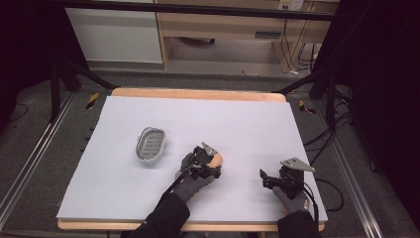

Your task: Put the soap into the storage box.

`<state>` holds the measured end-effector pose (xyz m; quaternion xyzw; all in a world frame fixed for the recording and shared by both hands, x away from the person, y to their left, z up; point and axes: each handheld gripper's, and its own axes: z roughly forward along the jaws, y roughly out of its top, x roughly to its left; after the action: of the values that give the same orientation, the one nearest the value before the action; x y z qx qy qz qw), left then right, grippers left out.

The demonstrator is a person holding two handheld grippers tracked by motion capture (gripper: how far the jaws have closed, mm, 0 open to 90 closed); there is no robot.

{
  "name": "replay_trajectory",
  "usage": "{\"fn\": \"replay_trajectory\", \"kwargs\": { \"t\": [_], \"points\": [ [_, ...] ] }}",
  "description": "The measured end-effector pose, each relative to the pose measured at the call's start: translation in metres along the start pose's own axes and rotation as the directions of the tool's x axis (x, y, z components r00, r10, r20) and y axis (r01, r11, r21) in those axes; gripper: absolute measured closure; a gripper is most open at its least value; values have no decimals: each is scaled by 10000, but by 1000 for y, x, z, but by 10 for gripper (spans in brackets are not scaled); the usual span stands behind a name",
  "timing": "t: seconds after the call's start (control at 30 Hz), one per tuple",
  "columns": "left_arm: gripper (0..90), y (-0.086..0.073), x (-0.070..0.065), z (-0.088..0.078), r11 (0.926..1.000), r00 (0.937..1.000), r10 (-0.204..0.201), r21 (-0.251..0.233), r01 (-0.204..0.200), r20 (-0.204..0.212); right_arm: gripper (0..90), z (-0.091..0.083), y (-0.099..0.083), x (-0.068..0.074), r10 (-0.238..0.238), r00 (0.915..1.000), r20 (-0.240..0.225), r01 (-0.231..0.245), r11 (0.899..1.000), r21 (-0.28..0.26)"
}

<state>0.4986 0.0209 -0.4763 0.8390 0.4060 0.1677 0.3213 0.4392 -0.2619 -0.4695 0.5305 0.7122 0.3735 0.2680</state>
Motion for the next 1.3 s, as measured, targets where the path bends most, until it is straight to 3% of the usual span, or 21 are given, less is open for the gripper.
{"fn": "replay_trajectory", "kwargs": {
  "t": [0.97, 1.3],
  "points": [
    [319, 4, 0, -46, 9963, 9994, 226, -841, -204, 254, 79, -1, 0, 0, -14, 10000, 64, 13, 10000, 14],
    [319, 3, 10, -62, 9953, 9996, 262, -938, -249, 129, 79, -1, 0, 0, -5, 10000, 71, 5, 10000, -8]
  ]
}}
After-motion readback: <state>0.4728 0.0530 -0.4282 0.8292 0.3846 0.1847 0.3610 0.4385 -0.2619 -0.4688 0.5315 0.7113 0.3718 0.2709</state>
